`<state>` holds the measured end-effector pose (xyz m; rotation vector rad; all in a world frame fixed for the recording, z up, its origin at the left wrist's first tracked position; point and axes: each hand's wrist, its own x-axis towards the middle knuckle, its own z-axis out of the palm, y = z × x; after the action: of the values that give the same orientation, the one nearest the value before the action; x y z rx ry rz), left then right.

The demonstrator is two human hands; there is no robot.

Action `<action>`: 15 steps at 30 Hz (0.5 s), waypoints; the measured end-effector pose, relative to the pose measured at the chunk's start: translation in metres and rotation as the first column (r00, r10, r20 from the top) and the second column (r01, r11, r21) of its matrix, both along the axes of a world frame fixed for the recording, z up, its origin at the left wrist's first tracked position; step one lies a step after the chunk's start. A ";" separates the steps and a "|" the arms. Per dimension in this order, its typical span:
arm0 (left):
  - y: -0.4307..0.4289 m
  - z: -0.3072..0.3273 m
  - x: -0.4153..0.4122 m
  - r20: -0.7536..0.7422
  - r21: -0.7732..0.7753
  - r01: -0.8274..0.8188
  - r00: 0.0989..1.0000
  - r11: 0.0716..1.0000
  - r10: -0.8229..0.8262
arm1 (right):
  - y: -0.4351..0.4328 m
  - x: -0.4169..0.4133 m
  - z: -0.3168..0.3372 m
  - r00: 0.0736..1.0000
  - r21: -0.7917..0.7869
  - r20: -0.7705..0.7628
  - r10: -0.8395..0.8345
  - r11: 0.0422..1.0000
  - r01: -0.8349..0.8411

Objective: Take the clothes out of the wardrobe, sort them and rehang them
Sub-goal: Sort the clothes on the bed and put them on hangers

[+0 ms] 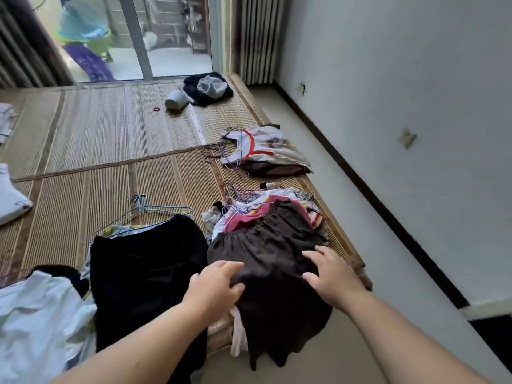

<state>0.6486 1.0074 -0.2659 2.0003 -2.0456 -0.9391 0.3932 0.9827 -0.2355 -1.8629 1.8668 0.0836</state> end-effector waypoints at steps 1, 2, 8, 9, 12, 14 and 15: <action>-0.007 -0.004 -0.002 0.005 0.006 -0.014 1.000 1.000 0.014 | -0.013 -0.002 -0.002 1.000 0.001 0.003 0.018 1.000 -0.018; -0.016 -0.011 -0.003 0.010 0.012 -0.038 0.999 0.999 0.038 | -0.027 -0.003 -0.006 0.999 0.007 0.006 0.041 0.999 -0.041; -0.070 -0.057 0.001 0.022 0.072 -0.118 0.993 0.990 0.117 | -0.104 -0.001 -0.052 0.997 0.049 0.018 0.076 0.996 -0.077; -0.083 -0.068 0.002 0.022 0.080 -0.124 0.992 0.989 0.123 | -0.119 -0.001 -0.064 0.997 0.056 0.024 0.076 0.996 -0.077; -0.126 -0.102 0.005 0.042 0.085 -0.143 0.989 0.986 0.140 | -0.162 0.003 -0.104 0.997 0.052 0.043 0.066 0.996 -0.068; -0.157 -0.131 0.007 0.050 0.100 -0.152 0.988 0.983 0.147 | -0.194 0.007 -0.138 0.998 0.044 0.050 0.040 0.998 -0.042; -0.171 -0.146 0.008 0.050 0.117 -0.158 0.987 0.981 0.153 | -0.210 0.009 -0.155 0.998 0.048 0.047 0.030 0.998 -0.032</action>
<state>0.6567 0.8360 -0.4115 2.2204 -1.8597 -1.0204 0.4022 0.7723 -0.3901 -1.8457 1.7893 0.0948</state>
